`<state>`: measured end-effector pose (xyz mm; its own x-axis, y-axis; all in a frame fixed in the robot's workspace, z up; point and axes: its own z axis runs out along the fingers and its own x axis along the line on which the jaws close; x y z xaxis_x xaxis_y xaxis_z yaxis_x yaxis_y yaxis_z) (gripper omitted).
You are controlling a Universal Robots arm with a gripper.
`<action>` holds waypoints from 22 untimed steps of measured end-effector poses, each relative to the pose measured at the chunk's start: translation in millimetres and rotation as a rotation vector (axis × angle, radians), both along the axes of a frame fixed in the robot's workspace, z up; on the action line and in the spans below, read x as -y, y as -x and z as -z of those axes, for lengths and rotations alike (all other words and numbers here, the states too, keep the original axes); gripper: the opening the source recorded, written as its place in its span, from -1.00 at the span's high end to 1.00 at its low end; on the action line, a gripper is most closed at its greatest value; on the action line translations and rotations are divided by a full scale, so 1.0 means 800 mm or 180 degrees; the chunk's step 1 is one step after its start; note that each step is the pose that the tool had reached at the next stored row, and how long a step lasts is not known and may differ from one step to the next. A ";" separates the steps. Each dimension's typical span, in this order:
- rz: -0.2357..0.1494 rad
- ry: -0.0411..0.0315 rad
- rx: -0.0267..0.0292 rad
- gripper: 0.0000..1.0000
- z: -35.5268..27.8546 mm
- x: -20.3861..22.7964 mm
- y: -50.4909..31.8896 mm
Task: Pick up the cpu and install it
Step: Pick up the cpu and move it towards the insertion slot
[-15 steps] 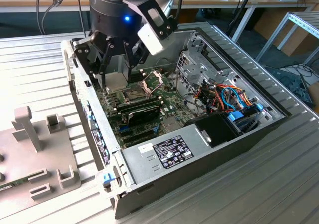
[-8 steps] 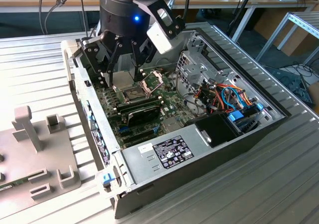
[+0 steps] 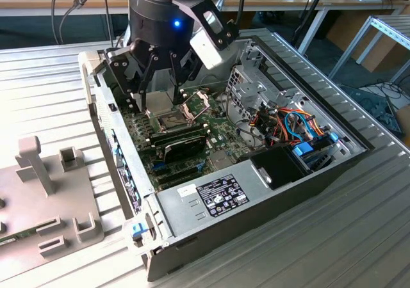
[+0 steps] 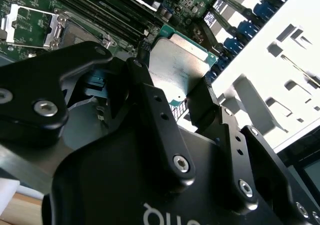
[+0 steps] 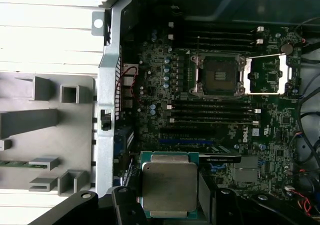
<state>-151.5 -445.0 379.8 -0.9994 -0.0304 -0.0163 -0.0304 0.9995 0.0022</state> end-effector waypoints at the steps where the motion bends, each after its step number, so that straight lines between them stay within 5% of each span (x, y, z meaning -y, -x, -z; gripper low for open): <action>1: 0.0000 0.0000 0.0000 -0.09 0.0000 0.0000 -0.001; 22: 0.0000 0.0000 0.0000 -0.09 0.0003 0.0000 -0.029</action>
